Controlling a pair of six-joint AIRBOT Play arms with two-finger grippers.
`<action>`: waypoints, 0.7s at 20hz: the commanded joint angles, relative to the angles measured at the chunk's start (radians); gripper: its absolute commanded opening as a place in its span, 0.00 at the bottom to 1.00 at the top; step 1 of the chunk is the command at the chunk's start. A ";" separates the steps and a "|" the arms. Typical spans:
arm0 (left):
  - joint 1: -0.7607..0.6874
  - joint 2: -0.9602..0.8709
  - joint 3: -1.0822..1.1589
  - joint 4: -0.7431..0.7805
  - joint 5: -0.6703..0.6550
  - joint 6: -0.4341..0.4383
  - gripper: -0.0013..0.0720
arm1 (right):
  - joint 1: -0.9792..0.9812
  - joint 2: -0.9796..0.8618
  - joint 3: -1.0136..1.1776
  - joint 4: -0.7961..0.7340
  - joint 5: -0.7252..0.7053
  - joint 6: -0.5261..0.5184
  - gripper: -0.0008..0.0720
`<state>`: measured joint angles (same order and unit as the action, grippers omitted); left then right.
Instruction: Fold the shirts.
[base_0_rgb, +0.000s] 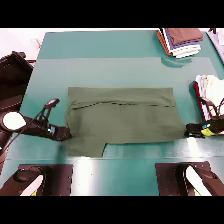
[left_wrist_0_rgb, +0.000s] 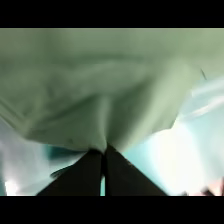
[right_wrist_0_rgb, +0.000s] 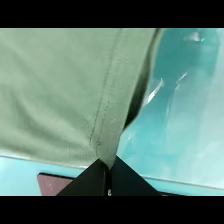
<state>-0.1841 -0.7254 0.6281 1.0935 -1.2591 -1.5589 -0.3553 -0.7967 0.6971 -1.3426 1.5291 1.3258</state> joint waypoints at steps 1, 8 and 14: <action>0.002 -0.073 0.129 0.094 0.107 -0.005 0.05 | 0.037 -0.099 0.122 -0.018 -0.047 0.006 0.03; 0.094 -0.527 0.504 0.136 0.232 0.005 0.05 | 0.146 -0.492 0.459 -0.011 -0.132 0.064 0.03; 0.097 -0.768 0.711 0.080 0.306 0.032 0.05 | 0.163 -0.745 0.721 0.101 -0.154 0.087 0.04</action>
<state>-0.0925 -1.3945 1.2549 1.2037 -1.0065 -1.5383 -0.2001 -1.4292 1.3014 -1.3197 1.3918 1.4036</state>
